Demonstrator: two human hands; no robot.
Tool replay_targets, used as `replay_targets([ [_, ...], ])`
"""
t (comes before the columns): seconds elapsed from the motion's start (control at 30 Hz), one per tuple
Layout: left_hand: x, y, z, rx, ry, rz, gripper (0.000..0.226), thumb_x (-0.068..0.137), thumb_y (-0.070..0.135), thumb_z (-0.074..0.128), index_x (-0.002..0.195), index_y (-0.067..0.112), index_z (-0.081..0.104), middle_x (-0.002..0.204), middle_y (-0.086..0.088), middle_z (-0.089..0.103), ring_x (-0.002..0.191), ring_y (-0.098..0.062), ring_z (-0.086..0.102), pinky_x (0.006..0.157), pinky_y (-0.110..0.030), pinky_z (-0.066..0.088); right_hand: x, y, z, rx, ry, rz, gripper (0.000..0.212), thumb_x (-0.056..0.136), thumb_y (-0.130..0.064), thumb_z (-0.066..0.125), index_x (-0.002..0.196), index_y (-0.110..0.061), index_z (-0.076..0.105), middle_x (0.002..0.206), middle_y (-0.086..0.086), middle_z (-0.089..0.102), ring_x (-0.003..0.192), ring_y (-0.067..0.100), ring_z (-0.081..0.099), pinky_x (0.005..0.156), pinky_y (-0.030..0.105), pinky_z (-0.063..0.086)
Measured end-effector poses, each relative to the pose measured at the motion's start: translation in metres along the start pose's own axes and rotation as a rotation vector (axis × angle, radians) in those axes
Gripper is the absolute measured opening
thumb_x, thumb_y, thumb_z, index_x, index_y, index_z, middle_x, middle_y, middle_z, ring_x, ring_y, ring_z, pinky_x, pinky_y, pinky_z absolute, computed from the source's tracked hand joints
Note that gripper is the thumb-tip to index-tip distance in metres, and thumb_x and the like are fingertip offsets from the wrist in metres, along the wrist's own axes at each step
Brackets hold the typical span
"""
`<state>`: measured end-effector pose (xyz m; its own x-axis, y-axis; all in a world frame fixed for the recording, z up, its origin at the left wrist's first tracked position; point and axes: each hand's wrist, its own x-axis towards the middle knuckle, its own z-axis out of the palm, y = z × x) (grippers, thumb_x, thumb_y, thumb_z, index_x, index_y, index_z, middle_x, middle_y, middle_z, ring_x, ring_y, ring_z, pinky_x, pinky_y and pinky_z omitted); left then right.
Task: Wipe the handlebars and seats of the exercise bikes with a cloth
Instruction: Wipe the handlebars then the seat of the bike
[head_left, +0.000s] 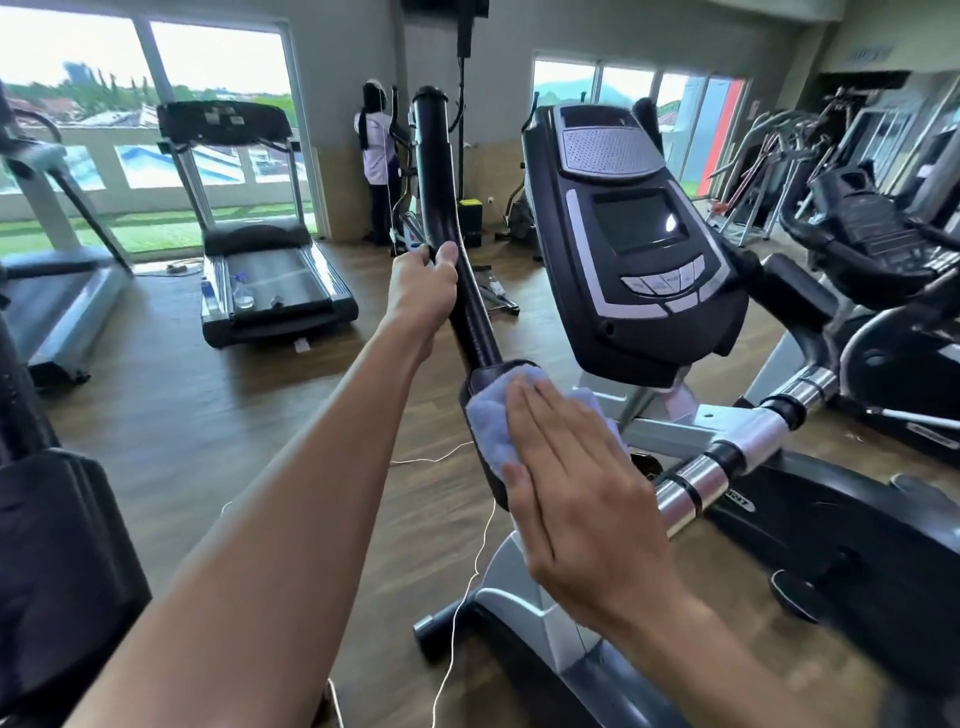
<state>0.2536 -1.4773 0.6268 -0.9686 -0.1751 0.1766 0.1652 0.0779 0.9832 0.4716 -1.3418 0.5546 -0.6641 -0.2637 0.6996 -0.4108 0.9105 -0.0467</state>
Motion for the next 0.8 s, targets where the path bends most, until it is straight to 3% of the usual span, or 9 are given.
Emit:
replay_targets([
  [0.07, -0.009, 0.007, 0.001, 0.031, -0.006, 0.017, 0.048, 0.102, 0.045, 0.053, 0.129, 0.006, 0.062, 0.115, -0.008, 0.066, 0.099, -0.022, 0.065, 0.098, -0.039, 0.055, 0.012, 0.006, 0.003, -0.014, -0.01, 0.005, 0.055, 0.106, -0.03, 0.029, 0.148, -0.002, 0.05, 0.153, 0.011, 0.051, 0.147, 0.022, 0.041, 0.123, 0.038, 0.028],
  [0.23, -0.011, 0.009, 0.0, 0.049, 0.002, 0.0, 0.051, 0.104, 0.043, 0.052, 0.139, 0.006, 0.057, 0.13, -0.01, 0.066, 0.118, -0.025, 0.064, 0.105, -0.04, 0.051, 0.082, 0.005, 0.016, -0.008, -0.056, 0.128, 0.064, 0.101, -0.037, 0.02, 0.146, -0.007, 0.054, 0.148, 0.008, 0.057, 0.142, 0.021, 0.047, 0.119, 0.038, 0.034],
  [0.33, -0.012, 0.01, -0.001, 0.024, -0.002, 0.012, 0.041, 0.105, 0.037, 0.053, 0.129, 0.005, 0.063, 0.109, -0.006, 0.069, 0.096, -0.02, 0.064, 0.098, -0.037, 0.053, 0.047, -0.001, 0.008, 0.006, -0.013, 0.066, 0.053, 0.104, -0.031, 0.033, 0.142, -0.005, 0.057, 0.145, 0.008, 0.06, 0.137, 0.023, 0.051, 0.116, 0.037, 0.037],
  [0.43, -0.009, 0.005, -0.002, -0.003, -0.025, 0.006, 0.048, 0.104, 0.04, 0.054, 0.135, 0.004, 0.058, 0.124, -0.012, 0.067, 0.105, -0.024, 0.065, 0.102, -0.043, 0.054, -0.006, 0.0, -0.004, 0.05, 0.014, -0.026, 0.049, 0.104, -0.027, 0.04, 0.145, -0.004, 0.055, 0.151, 0.007, 0.054, 0.144, 0.018, 0.046, 0.122, 0.037, 0.032],
  [0.53, -0.01, 0.004, -0.001, -0.012, -0.038, 0.023, 0.044, 0.105, 0.037, 0.054, 0.133, 0.003, 0.059, 0.124, -0.014, 0.067, 0.103, -0.024, 0.066, 0.102, -0.042, 0.054, 0.009, 0.009, 0.001, 0.058, 0.036, -0.035, 0.049, 0.104, -0.028, 0.036, 0.141, -0.005, 0.059, 0.145, 0.005, 0.06, 0.139, 0.02, 0.052, 0.117, 0.04, 0.039],
  [0.63, -0.006, 0.001, 0.002, 0.01, -0.026, 0.059, 0.03, 0.108, 0.03, 0.051, 0.116, 0.006, 0.066, 0.097, -0.003, 0.066, 0.081, -0.013, 0.061, 0.079, -0.026, 0.053, 0.067, 0.007, 0.008, 0.055, -0.027, 0.06, 0.053, 0.101, -0.033, 0.031, 0.136, -0.011, 0.064, 0.137, 0.003, 0.066, 0.129, 0.023, 0.057, 0.107, 0.04, 0.047],
  [0.7, -0.007, -0.001, 0.004, 0.022, -0.021, 0.065, 0.026, 0.108, 0.029, 0.049, 0.107, 0.009, 0.066, 0.085, 0.002, 0.061, 0.071, -0.008, 0.056, 0.065, -0.021, 0.045, 0.088, 0.002, 0.012, -0.006, -0.046, 0.156, 0.053, 0.1, -0.036, 0.03, 0.132, -0.016, 0.067, 0.132, -0.001, 0.068, 0.124, 0.022, 0.059, 0.101, 0.036, 0.043],
  [0.8, -0.009, 0.001, 0.001, 0.033, -0.017, 0.075, 0.029, 0.108, 0.03, 0.049, 0.112, 0.007, 0.066, 0.09, 0.001, 0.062, 0.075, -0.01, 0.057, 0.068, -0.021, 0.047, 0.062, -0.012, 0.012, 0.03, 0.024, 0.139, 0.048, 0.101, -0.032, 0.039, 0.137, -0.012, 0.064, 0.139, 0.001, 0.064, 0.132, 0.019, 0.055, 0.113, 0.036, 0.04],
])
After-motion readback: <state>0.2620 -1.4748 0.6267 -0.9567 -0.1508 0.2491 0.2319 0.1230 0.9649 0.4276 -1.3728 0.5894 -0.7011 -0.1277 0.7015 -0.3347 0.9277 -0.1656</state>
